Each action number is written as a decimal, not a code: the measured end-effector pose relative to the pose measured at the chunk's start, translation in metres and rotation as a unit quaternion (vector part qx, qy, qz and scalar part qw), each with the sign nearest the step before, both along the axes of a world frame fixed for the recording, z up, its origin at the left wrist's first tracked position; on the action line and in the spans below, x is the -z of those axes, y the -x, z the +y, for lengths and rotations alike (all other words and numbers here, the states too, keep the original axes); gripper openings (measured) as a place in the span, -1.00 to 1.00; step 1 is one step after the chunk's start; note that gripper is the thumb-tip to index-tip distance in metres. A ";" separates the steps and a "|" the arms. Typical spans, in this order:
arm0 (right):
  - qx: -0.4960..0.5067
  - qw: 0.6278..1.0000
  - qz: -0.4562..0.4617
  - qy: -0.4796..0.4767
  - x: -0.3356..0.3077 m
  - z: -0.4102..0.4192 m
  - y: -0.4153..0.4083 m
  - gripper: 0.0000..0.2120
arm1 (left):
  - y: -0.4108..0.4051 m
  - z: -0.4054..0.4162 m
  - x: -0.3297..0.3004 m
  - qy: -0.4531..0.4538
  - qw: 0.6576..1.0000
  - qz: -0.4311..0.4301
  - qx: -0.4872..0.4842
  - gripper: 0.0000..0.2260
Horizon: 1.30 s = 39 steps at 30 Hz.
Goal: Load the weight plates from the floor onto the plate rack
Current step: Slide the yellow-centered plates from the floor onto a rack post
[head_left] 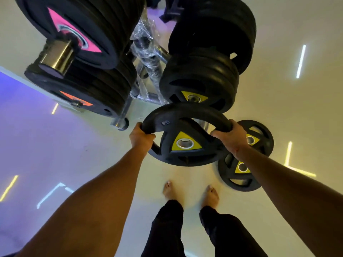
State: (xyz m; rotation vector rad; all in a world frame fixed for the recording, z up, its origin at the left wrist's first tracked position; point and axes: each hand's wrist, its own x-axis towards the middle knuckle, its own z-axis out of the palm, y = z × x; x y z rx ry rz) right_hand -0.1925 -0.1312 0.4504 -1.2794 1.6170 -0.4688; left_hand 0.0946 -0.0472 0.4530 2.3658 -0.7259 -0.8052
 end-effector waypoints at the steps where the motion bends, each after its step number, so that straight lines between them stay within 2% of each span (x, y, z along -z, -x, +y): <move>1: 0.011 1.000 0.003 0.003 0.003 -0.001 -0.004 -0.64 | -0.004 -0.005 0.004 -0.001 1.000 -0.003 0.015 -0.60; 5: 0.048 0.999 0.014 -0.002 0.012 -0.004 -0.013 -0.61 | -0.013 -0.028 0.013 -0.011 0.999 -0.005 0.042 -0.67; 14: 0.090 0.995 0.038 0.006 0.027 0.009 -0.028 -0.63 | -0.017 -0.034 0.039 0.004 1.000 0.015 0.007 -0.69; 22: 0.053 0.995 0.056 0.061 0.028 0.009 -0.030 -0.66 | -0.009 -0.037 0.041 0.071 0.997 0.007 -0.033 -0.71; 31: -0.038 0.982 0.106 0.149 0.040 0.017 -0.020 -0.68 | -0.003 -0.027 0.063 0.172 0.981 0.051 -0.076 -0.74; 33: -0.052 0.979 0.118 0.159 0.041 0.016 -0.019 -0.67 | -0.001 -0.029 0.064 0.185 0.975 0.077 -0.094 -0.73; 36: -0.068 0.975 0.137 0.165 0.038 0.014 -0.018 -0.60 | 0.002 -0.035 0.063 0.188 0.975 0.064 -0.096 -0.73; 38: -0.080 0.970 0.153 0.169 0.037 0.014 -0.017 -0.56 | 0.002 -0.038 0.063 0.210 0.965 0.092 -0.126 -0.75; 39: -0.085 0.968 0.162 0.171 0.036 0.014 -0.016 -0.55 | 0.003 -0.039 0.062 0.227 0.950 0.137 -0.167 -0.78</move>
